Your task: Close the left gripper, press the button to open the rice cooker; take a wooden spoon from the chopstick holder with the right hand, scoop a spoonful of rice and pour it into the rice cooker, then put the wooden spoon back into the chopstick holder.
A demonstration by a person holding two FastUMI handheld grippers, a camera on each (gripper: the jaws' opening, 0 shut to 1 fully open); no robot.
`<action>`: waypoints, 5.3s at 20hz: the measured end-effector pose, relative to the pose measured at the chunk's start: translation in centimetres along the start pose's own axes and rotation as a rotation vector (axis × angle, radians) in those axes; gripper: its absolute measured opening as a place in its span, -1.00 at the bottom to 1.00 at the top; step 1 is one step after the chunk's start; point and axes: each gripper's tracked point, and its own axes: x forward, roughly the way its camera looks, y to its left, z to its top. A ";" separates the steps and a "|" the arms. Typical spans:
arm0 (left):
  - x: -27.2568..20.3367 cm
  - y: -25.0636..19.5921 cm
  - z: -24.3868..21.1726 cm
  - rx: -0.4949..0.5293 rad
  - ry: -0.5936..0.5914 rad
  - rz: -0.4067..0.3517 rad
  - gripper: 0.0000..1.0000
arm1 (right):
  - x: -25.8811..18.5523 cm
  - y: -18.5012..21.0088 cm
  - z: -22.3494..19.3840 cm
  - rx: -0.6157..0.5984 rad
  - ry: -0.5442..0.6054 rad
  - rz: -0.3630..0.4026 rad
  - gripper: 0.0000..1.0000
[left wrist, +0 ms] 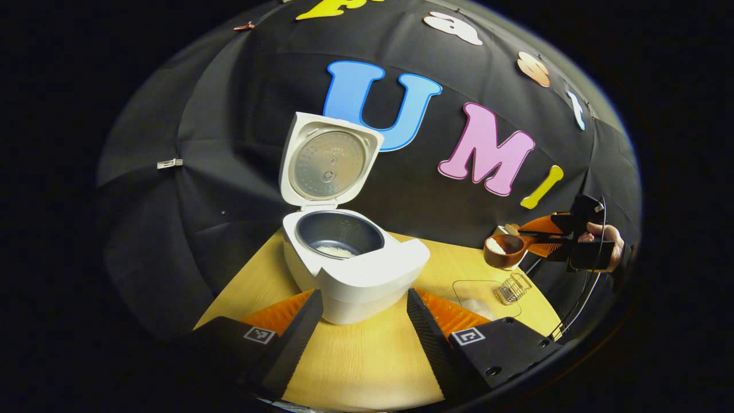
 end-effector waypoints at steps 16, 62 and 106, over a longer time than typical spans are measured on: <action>0.5 7.0 0.5 -0.070 0.016 0.105 0.91 | 11.7 8.1 -11.0 0.117 0.248 0.056 -0.59; 0.4 12.8 -0.2 -0.251 -0.047 0.223 0.91 | 17.6 14.5 -27.2 -1.572 0.054 0.320 -0.59; 9.9 -11.7 1.9 -0.029 0.111 0.052 0.92 | -1.3 -12.9 29.9 -0.783 -0.438 -0.280 -0.60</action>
